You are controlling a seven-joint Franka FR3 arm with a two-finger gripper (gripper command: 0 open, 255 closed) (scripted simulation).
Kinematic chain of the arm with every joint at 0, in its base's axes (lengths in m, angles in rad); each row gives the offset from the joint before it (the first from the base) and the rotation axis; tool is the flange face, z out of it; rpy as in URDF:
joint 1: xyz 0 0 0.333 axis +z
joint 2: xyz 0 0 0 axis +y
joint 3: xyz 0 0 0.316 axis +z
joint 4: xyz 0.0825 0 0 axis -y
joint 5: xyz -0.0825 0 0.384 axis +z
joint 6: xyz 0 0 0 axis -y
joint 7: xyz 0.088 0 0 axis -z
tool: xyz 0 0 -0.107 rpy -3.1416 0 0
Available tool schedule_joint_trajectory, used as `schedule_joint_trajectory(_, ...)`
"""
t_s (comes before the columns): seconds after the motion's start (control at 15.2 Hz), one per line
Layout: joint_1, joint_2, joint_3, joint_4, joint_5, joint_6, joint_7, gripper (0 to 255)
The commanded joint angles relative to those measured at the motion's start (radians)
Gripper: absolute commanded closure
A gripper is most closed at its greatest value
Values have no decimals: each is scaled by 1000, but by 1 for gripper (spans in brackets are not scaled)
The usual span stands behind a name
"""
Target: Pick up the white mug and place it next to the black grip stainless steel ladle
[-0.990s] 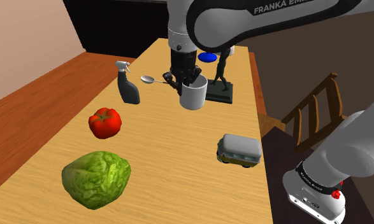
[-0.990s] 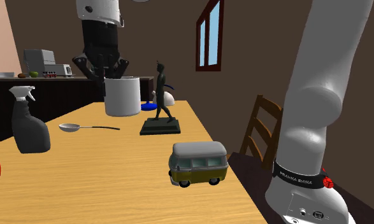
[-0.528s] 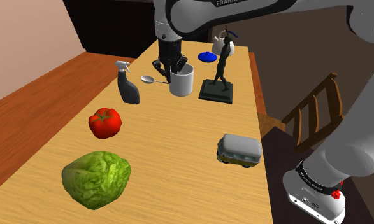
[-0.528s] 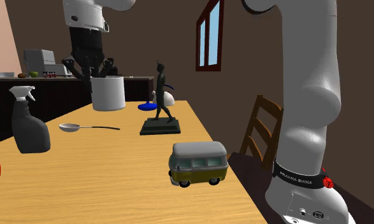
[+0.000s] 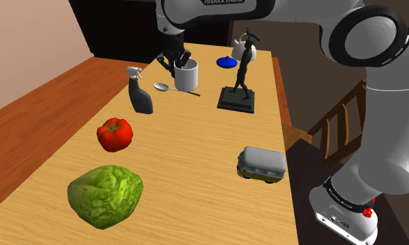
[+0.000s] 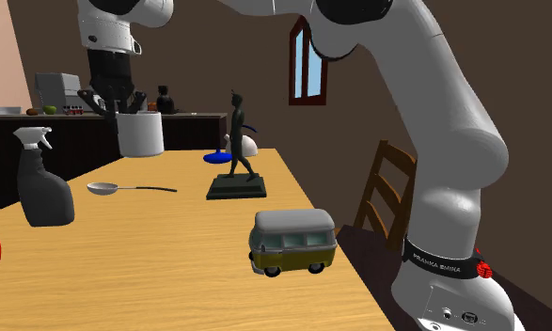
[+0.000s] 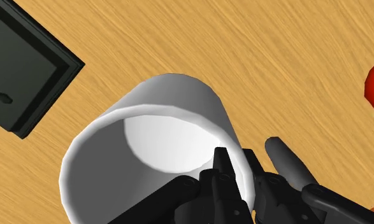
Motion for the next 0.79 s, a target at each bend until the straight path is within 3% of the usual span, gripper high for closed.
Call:
schedule_joint_trajectory(0.0,24,77,-13,128,-23,-50,-18,255)
schedule_joint_trajectory(0.73,-8,59,-15,-52,-23,108,3,255)
